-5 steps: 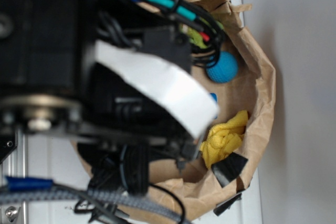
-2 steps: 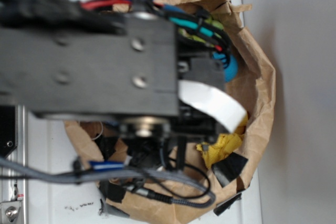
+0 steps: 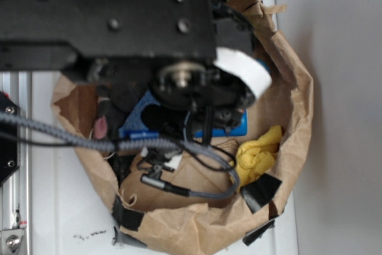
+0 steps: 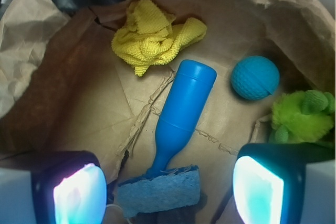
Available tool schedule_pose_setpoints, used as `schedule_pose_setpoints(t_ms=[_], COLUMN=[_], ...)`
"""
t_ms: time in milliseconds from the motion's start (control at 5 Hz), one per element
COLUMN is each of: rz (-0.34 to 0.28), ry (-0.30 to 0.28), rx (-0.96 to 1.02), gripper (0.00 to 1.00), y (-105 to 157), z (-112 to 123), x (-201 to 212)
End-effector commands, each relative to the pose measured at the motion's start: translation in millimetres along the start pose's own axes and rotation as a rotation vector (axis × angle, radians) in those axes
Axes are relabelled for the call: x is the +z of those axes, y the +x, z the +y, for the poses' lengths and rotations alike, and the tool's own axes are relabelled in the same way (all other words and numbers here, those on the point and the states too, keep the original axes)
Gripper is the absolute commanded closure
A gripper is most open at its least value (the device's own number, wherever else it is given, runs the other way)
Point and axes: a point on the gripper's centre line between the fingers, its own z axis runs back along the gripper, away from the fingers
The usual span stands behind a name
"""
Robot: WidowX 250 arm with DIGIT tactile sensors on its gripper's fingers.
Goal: Grab the yellow cloth.
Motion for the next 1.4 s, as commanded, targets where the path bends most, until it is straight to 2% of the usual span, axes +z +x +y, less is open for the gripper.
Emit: schedule_pose_setpoints(t_ms=[0, 200, 400, 600, 800, 1200], rz=[-0.243, -0.264, -0.233, -0.198, -0.170, -0.170], ry=[0.101, 0.100, 0.096, 0.182, 0.111, 0.111], rx=[-0.070, -0.079, -0.071, -0.081, -0.120, -0.120], gripper=[0.00, 0.00, 0.00, 0.00, 0.00, 0.00], y=[16.5, 28.8, 49.6, 67.1, 70.8, 70.8], z=[-20.5, -27.1, -27.5, -23.7, -19.0, -19.0], x=[-27.5, -34.0, -38.8, -55.8, -56.8, -56.8])
